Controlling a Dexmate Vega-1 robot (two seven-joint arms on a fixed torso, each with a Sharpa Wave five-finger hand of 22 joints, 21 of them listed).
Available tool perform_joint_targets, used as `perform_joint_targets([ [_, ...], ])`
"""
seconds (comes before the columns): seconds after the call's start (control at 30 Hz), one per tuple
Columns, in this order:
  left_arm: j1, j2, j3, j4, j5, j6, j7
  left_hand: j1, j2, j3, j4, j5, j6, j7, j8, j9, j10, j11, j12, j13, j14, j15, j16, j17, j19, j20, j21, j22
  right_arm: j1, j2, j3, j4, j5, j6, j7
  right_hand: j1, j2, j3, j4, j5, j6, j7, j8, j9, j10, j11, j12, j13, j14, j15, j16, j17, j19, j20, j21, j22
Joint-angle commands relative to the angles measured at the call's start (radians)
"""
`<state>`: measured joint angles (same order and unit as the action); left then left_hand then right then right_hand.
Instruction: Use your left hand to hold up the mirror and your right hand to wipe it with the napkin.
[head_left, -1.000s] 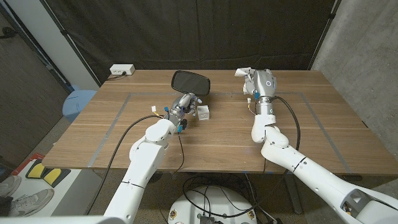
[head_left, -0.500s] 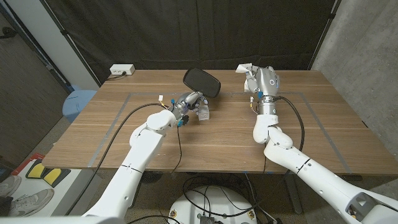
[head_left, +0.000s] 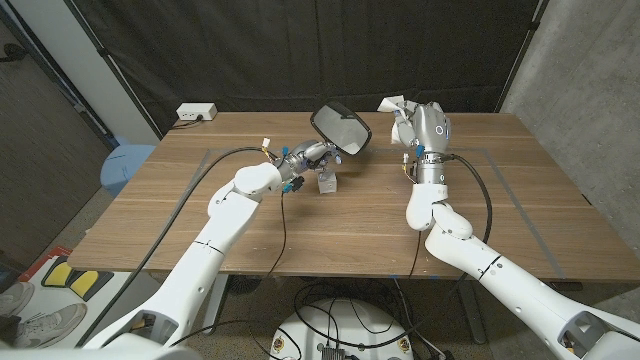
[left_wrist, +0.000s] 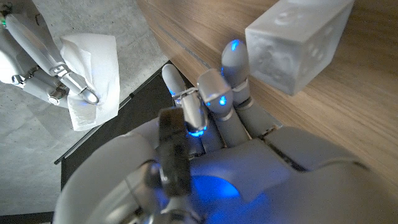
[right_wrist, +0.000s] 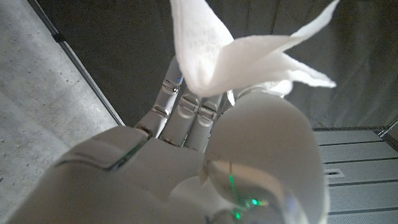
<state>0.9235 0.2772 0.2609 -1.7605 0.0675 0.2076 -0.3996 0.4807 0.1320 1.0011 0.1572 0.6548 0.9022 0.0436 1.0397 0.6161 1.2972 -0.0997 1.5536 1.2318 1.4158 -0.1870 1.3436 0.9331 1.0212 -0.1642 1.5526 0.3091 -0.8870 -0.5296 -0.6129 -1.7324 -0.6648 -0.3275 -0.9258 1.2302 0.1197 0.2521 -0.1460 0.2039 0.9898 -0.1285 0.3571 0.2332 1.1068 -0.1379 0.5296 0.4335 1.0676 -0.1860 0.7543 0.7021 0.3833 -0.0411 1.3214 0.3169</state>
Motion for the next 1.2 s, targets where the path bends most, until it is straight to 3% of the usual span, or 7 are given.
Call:
perform_joint_targets([
  [0.03,-0.159,0.046,0.04,0.188,-0.046,-0.078,-0.18,-0.011,0.01,0.227,-0.15,0.214,0.053,0.05,0.007,-0.001,0.0,-0.003,0.003,0.001,0.002,-0.005,0.011,0.005,-0.002,-0.049,0.005,0.004,0.01,0.006,-0.015,0.003,-0.004,0.052,-0.025,0.015,0.001,0.004,0.0,0.005,0.013,0.004,0.005,0.002,0.008,0.002,0.005,0.005,0.012,-0.049,-0.002,0.002,0.006,-0.148,0.007,-0.003],
  [0.53,-0.242,0.056,0.07,0.269,-0.077,-0.106,-0.333,-0.015,0.01,0.228,-0.151,0.21,0.048,0.053,0.021,-0.011,0.003,-0.001,0.004,0.001,0.002,-0.005,0.013,0.003,-0.003,-0.049,0.005,0.006,0.041,0.023,-0.063,0.043,-0.03,0.056,-0.016,0.032,-0.008,0.01,-0.008,0.009,0.04,0.01,0.006,-0.005,0.024,0.014,-0.002,-0.001,0.023,-0.049,-0.011,0.01,0.029,-0.149,0.01,-0.033],
  [0.73,-0.239,0.053,0.061,0.266,-0.094,-0.113,-0.349,-0.017,0.01,0.228,-0.15,0.209,0.047,0.052,0.025,-0.016,0.002,0.001,0.004,0.001,0.001,-0.003,0.008,-0.005,-0.003,-0.049,0.005,0.008,0.064,0.025,-0.094,0.079,-0.065,0.042,-0.013,0.035,-0.012,0.011,-0.008,0.009,0.048,0.012,0.006,-0.008,0.033,0.009,-0.001,0.001,0.028,-0.048,-0.014,0.011,0.034,-0.15,0.01,-0.043],
  [1.2,-0.227,0.057,0.036,0.245,-0.15,-0.112,-0.382,-0.021,0.01,0.228,-0.15,0.211,0.039,0.054,0.04,-0.016,0.004,0.0,0.004,0.001,0.002,-0.002,0.014,-0.003,-0.004,-0.049,0.004,0.01,0.084,0.039,-0.118,0.151,-0.049,0.042,0.01,0.044,-0.023,0.013,-0.011,0.009,0.067,0.017,0.004,-0.014,0.046,0.027,-0.006,-0.005,0.037,-0.048,-0.021,0.014,0.04,-0.153,0.012,-0.061],
])
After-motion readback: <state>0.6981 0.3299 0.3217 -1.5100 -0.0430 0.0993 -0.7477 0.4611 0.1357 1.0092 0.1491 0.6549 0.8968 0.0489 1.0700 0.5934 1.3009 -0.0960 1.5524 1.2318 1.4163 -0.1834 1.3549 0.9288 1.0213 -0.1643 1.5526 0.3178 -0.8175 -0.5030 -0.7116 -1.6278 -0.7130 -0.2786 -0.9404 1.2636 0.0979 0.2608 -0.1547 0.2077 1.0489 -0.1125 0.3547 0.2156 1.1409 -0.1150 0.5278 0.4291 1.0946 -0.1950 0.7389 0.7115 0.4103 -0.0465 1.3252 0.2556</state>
